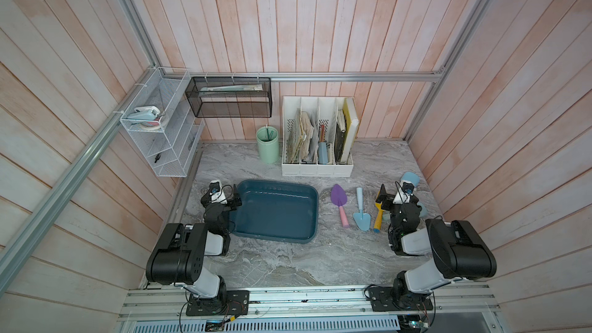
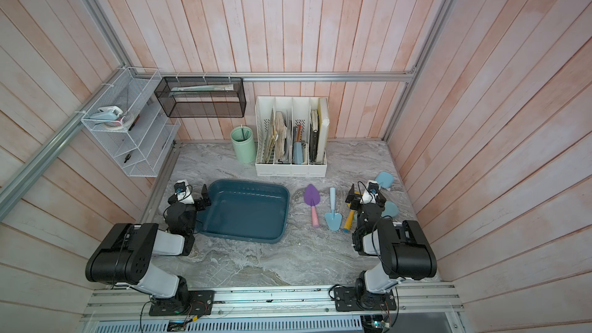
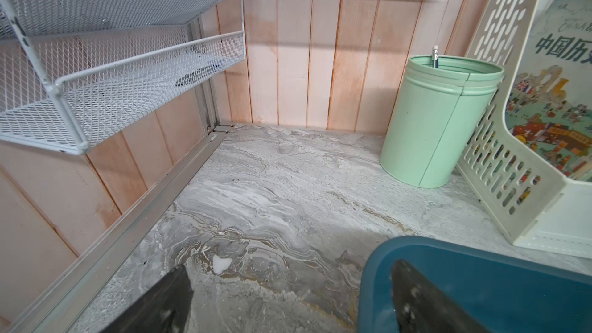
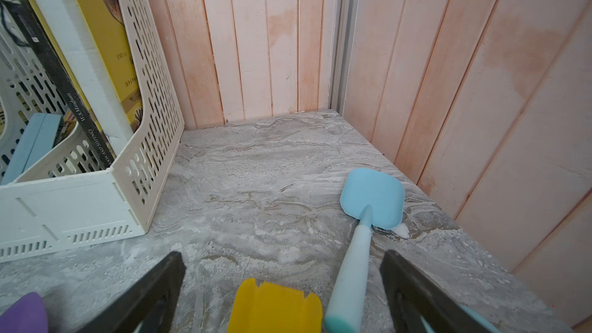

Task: Take the shovel out of the storage box
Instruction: Reset both arms

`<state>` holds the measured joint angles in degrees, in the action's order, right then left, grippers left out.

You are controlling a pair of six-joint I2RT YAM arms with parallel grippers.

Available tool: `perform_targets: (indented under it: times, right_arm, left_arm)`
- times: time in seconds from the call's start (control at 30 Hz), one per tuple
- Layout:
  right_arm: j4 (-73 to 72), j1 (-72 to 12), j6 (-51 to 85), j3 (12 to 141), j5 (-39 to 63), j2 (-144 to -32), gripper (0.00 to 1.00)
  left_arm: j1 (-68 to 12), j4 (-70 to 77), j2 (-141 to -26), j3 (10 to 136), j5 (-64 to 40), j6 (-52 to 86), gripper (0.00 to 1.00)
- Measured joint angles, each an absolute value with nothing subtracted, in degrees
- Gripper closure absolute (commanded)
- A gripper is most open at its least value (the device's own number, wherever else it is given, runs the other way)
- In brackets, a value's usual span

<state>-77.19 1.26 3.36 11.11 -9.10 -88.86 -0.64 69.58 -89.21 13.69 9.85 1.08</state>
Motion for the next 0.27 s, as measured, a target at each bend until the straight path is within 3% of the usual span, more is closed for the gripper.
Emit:
perform_targets:
  times: [0.27]
  right_arm:
    - [-77.19, 1.26, 3.33, 11.14, -9.10, -88.95, 0.02]
  left_arm:
    - [0.23, 68.07, -89.21, 14.85, 3.03, 0.38, 0.00]
